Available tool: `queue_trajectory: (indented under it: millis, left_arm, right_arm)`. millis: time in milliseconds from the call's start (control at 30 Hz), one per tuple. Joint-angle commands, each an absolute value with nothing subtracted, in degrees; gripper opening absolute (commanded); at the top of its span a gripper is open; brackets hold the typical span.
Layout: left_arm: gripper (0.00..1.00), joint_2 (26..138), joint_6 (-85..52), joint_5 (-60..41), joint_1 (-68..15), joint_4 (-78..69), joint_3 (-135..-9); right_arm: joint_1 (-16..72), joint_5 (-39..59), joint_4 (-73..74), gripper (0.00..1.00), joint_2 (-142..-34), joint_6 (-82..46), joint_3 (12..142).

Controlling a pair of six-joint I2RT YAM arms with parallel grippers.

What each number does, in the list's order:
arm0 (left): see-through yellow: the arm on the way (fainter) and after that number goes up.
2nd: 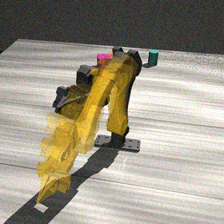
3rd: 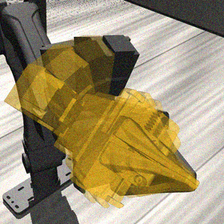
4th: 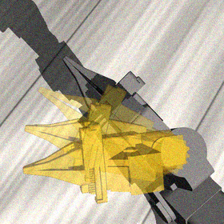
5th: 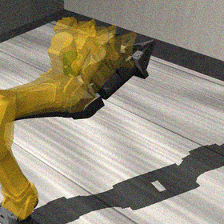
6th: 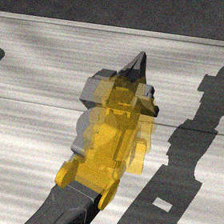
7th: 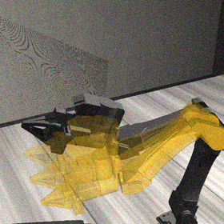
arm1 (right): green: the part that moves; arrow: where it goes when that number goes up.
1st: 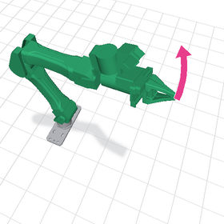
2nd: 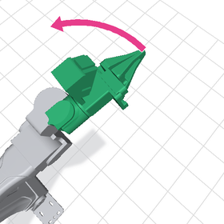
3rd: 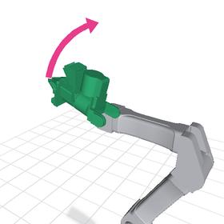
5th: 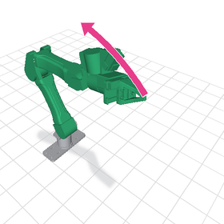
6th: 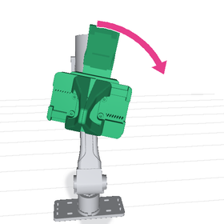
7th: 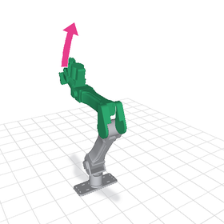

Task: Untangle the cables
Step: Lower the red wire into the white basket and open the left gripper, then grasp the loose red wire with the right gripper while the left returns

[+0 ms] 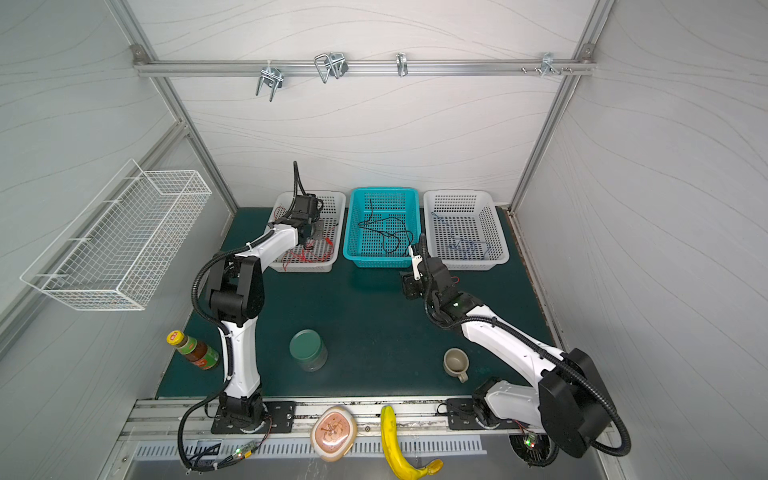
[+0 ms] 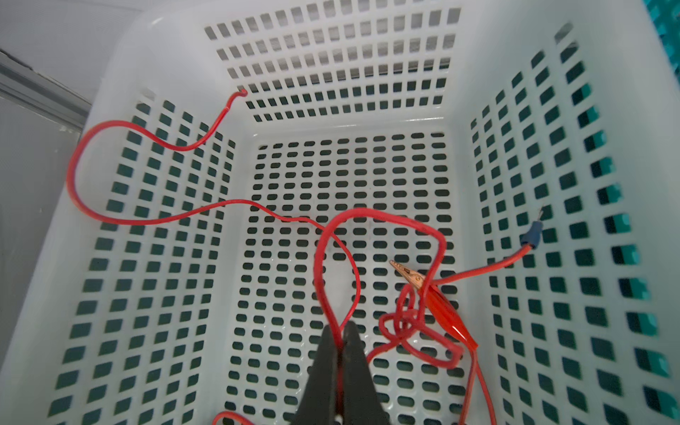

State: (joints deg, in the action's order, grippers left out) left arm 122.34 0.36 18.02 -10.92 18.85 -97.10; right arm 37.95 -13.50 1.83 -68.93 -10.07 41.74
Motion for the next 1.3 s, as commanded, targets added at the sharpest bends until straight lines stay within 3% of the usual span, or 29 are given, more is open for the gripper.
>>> queue_trajectory:
  millis: [0, 200, 667, 967, 1267]
  left_arm:
    - [0.0, 123.6, -0.2, 17.3, -10.7, 20.1, -100.9]
    - [0.01, 123.5, -0.1, 17.1, -10.7, 21.3, -101.6]
    - [0.31, 119.8, 0.1, 16.6, -10.7, 21.7, -101.1]
    - [0.56, 111.7, -1.9, 12.5, -11.1, 18.7, -96.3]
    - [0.65, 102.1, 4.0, 11.6, -16.9, 13.6, -87.9]
  right_arm:
    - [37.6, -13.8, 1.0, 0.63, -70.2, -9.6, 43.3]
    - [37.6, -13.0, 1.1, 0.63, -72.5, -9.7, 44.4]
    - [37.7, -12.9, 1.5, 0.64, -73.5, -9.8, 44.0]
    - [36.2, -15.0, -1.9, 0.64, -73.7, -12.6, 44.3]
    - [31.4, -15.1, -6.8, 0.64, -75.9, -18.8, 45.3]
